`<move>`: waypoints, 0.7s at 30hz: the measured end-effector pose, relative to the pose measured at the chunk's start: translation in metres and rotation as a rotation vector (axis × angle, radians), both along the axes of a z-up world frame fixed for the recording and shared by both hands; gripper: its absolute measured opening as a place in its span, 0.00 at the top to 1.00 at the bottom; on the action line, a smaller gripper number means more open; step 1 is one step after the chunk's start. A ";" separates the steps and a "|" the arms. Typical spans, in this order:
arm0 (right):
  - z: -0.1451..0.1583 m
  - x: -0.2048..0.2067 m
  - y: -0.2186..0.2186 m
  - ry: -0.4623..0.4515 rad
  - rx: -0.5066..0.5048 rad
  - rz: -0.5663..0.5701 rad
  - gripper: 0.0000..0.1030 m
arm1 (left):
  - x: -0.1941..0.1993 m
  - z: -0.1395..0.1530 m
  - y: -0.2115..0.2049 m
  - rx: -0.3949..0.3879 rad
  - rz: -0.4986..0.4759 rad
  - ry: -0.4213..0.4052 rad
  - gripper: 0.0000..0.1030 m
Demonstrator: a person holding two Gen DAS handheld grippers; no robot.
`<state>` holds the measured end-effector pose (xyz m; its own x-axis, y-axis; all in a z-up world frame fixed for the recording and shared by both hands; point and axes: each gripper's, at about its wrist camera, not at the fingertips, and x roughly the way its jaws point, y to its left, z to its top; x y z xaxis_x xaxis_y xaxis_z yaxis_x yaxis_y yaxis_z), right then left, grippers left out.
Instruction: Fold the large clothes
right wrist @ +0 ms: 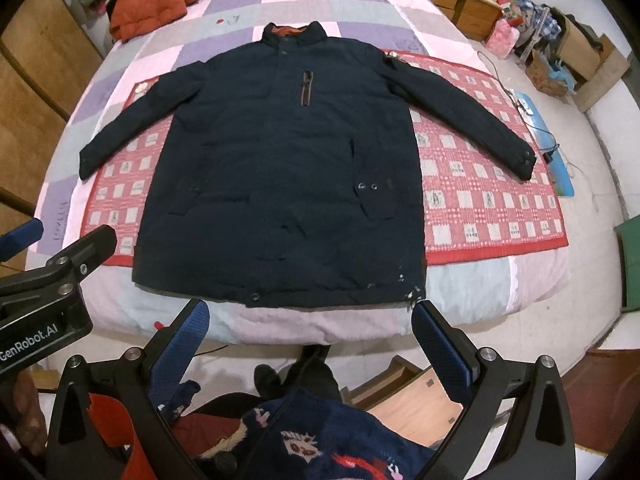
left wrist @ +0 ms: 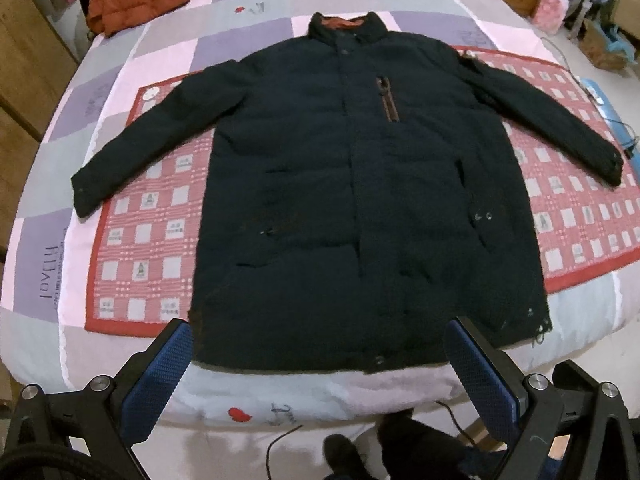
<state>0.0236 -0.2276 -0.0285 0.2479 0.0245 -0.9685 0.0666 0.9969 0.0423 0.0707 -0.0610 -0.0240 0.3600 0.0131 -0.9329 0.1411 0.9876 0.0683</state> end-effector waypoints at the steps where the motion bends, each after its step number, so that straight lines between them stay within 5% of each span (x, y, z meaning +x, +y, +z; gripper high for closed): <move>1: -0.002 0.006 -0.006 0.002 0.002 0.003 0.00 | 0.006 0.000 -0.002 0.001 0.003 0.003 0.00; 21: -0.036 0.124 -0.052 -0.018 0.041 0.076 0.00 | 0.104 -0.032 -0.039 0.000 0.100 0.021 0.00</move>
